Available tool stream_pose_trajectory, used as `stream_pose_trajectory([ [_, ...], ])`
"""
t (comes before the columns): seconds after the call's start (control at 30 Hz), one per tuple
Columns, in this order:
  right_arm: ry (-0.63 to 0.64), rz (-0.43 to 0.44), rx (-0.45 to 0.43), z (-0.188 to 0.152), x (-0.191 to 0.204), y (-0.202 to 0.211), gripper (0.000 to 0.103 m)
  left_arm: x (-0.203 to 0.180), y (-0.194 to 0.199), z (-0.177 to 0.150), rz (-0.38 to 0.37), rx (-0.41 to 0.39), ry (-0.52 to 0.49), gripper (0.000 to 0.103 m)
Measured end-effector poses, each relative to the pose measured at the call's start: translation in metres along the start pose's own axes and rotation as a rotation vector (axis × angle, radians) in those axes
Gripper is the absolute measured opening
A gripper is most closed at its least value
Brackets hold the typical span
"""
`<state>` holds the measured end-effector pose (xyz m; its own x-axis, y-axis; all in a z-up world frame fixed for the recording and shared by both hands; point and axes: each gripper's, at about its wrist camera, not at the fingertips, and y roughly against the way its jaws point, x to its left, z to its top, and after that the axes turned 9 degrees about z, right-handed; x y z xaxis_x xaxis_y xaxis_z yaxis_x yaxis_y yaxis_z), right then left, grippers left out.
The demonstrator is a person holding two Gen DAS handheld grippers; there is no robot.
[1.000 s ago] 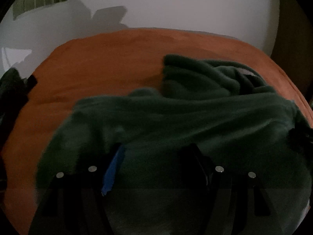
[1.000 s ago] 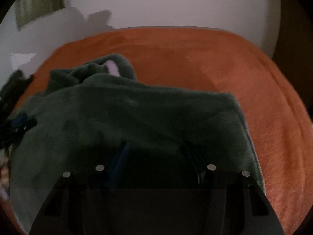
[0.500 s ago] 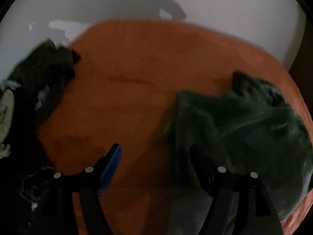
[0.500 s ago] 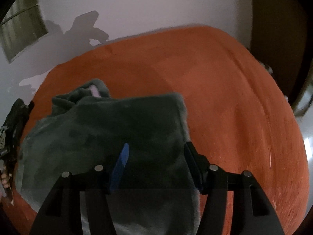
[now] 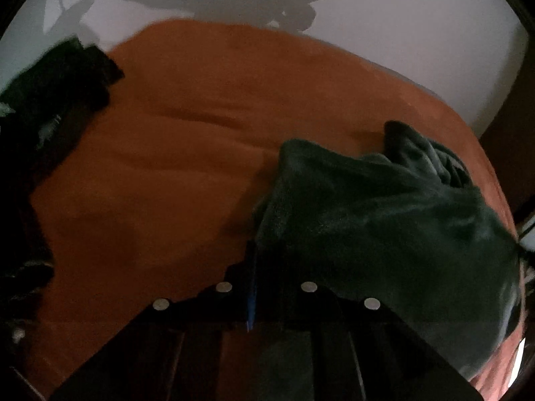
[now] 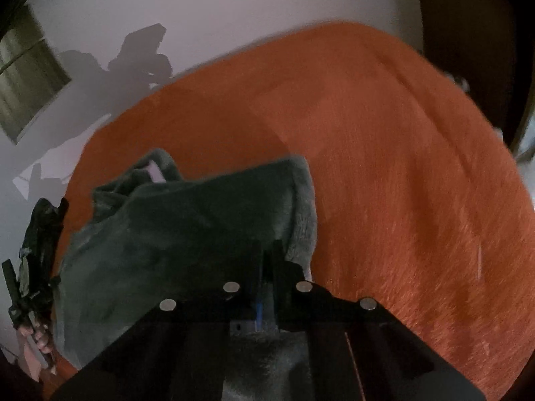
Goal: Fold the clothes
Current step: 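Grasp the jacket edge with the right gripper while the left gripper grasps the opposite edge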
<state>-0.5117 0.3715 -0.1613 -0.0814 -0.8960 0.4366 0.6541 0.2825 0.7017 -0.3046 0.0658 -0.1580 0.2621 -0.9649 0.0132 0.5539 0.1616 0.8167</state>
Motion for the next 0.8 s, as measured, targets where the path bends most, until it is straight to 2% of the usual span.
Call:
stream_pose_trajectory([
  [0.1, 0.008, -0.006, 0.077, 0.006, -0.005, -0.018, 0.006, 0.012, -0.007, -0.006, 0.064, 0.043, -0.024, 0.011],
  [0.13, -0.008, 0.005, 0.092, 0.011, -0.009, -0.021, 0.007, 0.018, -0.009, -0.004, 0.05, 0.062, -0.007, 0.011],
  [0.17, -0.023, 0.019, 0.104, 0.016, -0.013, -0.023, 0.013, 0.024, -0.009, 0.0, 0.019, 0.08, 0.019, 0.011],
  [0.2, -0.034, 0.036, 0.105, 0.022, -0.015, -0.024, 0.027, 0.03, -0.01, 0.006, -0.013, 0.092, 0.045, 0.012],
  [0.23, -0.037, 0.046, 0.099, 0.029, -0.018, -0.027, 0.04, 0.033, -0.01, 0.015, -0.049, 0.094, 0.067, 0.019],
  [0.27, -0.036, 0.048, 0.088, 0.038, -0.02, -0.03, 0.069, 0.035, -0.011, 0.026, -0.083, 0.093, 0.079, 0.034],
  [0.3, -0.036, 0.043, 0.075, 0.045, -0.021, -0.033, 0.074, 0.035, -0.014, 0.036, -0.106, 0.091, 0.083, 0.044],
  [0.33, -0.041, 0.044, 0.063, 0.052, -0.024, -0.037, 0.074, 0.033, -0.017, 0.045, -0.11, 0.087, 0.075, 0.064],
  [0.37, -0.054, 0.057, 0.061, 0.06, -0.026, -0.042, 0.074, 0.029, -0.022, 0.054, -0.11, 0.086, 0.063, 0.069],
  [0.43, -0.099, 0.08, 0.118, 0.071, -0.033, -0.062, 0.071, 0.018, -0.039, 0.071, -0.129, 0.106, 0.038, 0.069],
  [0.5, -0.115, 0.092, 0.143, 0.075, -0.037, -0.073, 0.026, 0.008, -0.055, 0.082, -0.175, 0.139, 0.027, 0.069],
  [0.53, -0.107, 0.087, 0.152, 0.076, -0.035, -0.076, 0.016, 0.003, -0.061, 0.083, -0.192, 0.157, 0.022, 0.067],
  [0.57, -0.087, 0.079, 0.139, 0.077, -0.032, -0.074, 0.007, -0.002, -0.067, 0.082, -0.203, 0.177, 0.012, 0.039],
  [0.6, -0.065, 0.071, 0.116, 0.078, -0.028, -0.069, 0.007, -0.007, -0.073, 0.081, -0.215, 0.196, 0.002, 0.013],
  [0.63, -0.037, 0.065, 0.077, 0.079, -0.022, -0.061, 0.007, -0.01, -0.073, 0.079, -0.22, 0.189, -0.009, 0.007],
  [0.73, 0.026, 0.079, -0.042, 0.082, -0.003, -0.028, 0.007, -0.006, -0.038, 0.07, -0.172, 0.029, -0.036, 0.007],
  [0.8, 0.048, 0.095, -0.092, 0.085, 0.006, -0.012, 0.007, 0.013, -0.014, 0.068, -0.173, -0.041, 0.026, 0.007],
])
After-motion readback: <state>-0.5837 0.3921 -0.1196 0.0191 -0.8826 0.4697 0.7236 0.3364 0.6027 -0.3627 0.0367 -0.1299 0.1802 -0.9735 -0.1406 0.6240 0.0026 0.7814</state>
